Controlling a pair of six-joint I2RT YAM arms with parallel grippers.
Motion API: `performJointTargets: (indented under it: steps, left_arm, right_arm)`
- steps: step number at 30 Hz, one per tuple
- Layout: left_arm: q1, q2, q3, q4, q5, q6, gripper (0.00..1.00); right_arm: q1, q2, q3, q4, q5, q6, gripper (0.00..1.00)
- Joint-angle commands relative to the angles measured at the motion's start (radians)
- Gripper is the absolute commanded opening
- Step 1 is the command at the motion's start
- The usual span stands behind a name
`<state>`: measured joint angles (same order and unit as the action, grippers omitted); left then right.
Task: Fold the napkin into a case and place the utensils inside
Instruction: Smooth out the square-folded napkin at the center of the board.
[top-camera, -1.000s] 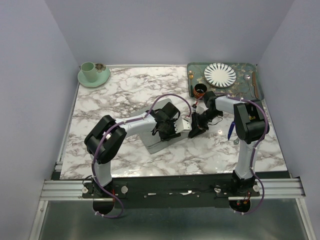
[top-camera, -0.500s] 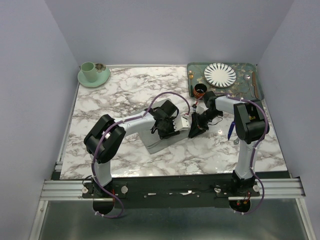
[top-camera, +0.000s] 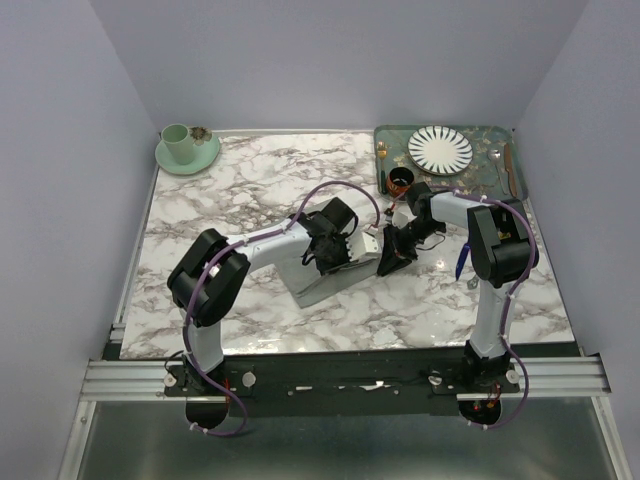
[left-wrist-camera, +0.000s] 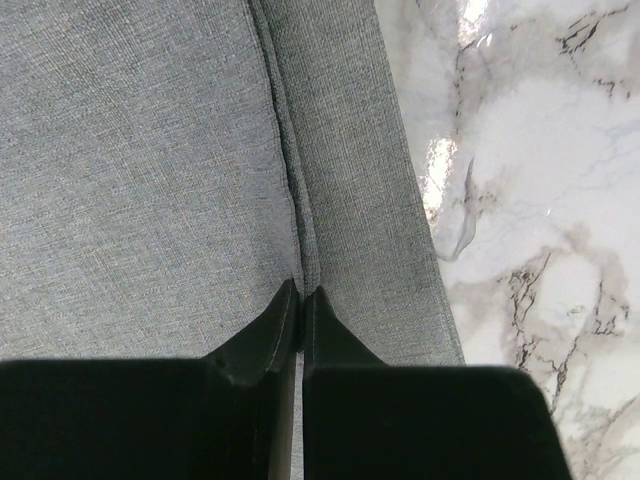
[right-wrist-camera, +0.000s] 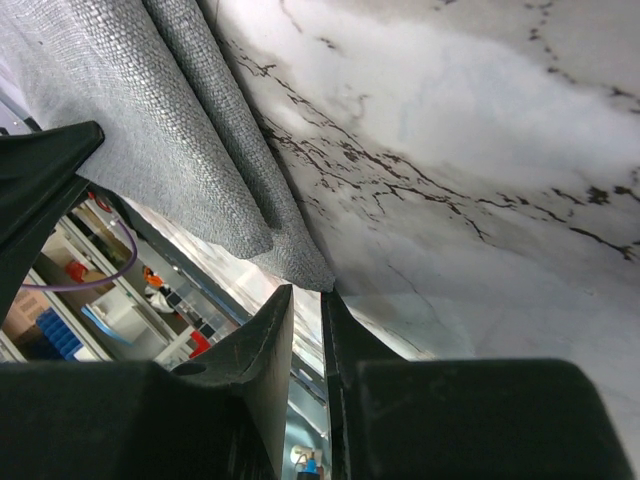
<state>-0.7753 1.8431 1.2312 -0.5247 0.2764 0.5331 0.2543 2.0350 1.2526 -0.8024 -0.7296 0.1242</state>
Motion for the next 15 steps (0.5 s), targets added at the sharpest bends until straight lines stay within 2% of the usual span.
performJointTargets:
  steps: [1,15]
  left_arm:
    - [0.001,-0.018,0.051,-0.054,0.070,-0.031,0.07]
    - [-0.021,-0.013,0.067,-0.095,0.106,-0.056,0.04]
  right_arm:
    - [0.003,0.017,-0.010,0.019,0.019,0.008,0.24]
    - [0.003,0.010,-0.018,0.022,0.019,0.009,0.23]
